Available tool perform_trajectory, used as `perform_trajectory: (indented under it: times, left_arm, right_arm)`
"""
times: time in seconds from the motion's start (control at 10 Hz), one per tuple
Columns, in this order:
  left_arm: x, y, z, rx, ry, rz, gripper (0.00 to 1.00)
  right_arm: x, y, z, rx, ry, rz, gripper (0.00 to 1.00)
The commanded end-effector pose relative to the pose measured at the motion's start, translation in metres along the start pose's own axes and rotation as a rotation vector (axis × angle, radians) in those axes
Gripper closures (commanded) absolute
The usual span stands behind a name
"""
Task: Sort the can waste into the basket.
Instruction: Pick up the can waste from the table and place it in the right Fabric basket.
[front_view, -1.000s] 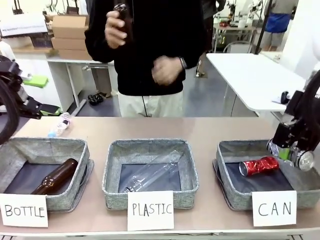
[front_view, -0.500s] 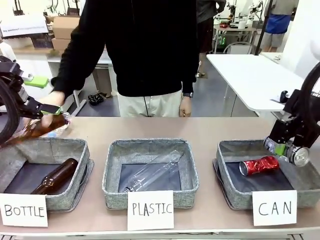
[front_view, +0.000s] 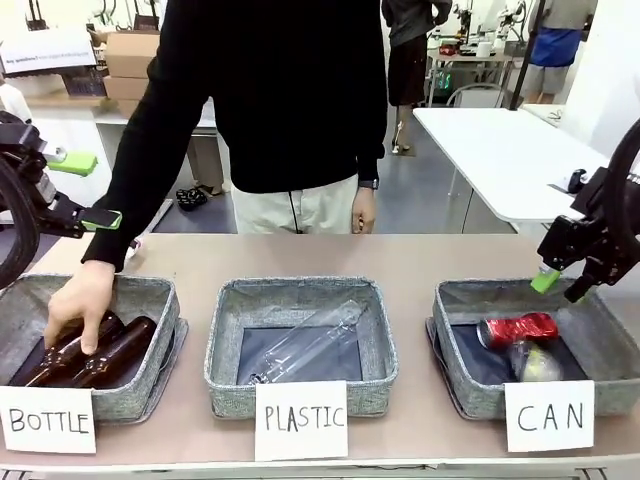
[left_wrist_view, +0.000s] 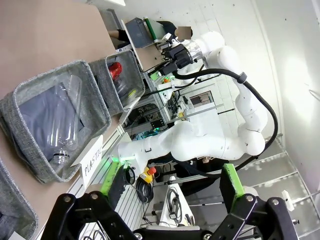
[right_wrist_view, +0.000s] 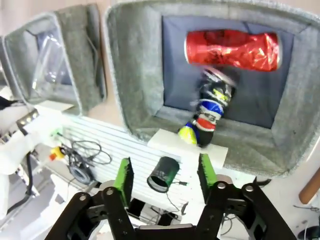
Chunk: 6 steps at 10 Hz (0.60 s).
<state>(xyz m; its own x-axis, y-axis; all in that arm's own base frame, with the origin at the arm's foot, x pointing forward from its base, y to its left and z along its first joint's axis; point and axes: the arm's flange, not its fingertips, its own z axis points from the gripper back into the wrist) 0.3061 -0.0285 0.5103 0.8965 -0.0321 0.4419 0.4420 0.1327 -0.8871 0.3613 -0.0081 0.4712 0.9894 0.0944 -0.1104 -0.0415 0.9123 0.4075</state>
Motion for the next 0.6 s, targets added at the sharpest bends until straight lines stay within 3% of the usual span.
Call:
perform_trajectory:
  times: [0.0,0.4,0.5]
  left_arm:
    - [-0.0004,-0.002,-0.0007,-0.018,-0.008,-0.009,0.0]
    - [-0.0004,-0.002,-0.0007,-0.018,-0.008,-0.009,0.0]
    - [-0.0004,-0.002,-0.0007,-0.018,-0.008,-0.009,0.0]
  right_arm:
    - [-0.0005,-0.0015,-0.0023,0.03,-0.039,0.011,0.0]
    - [0.0006,-0.0004,-0.0023,0.043,-0.036,0.009,0.0]
    - [0.0019,0.0014,0.0027,0.107,-0.055,0.017,0.0]
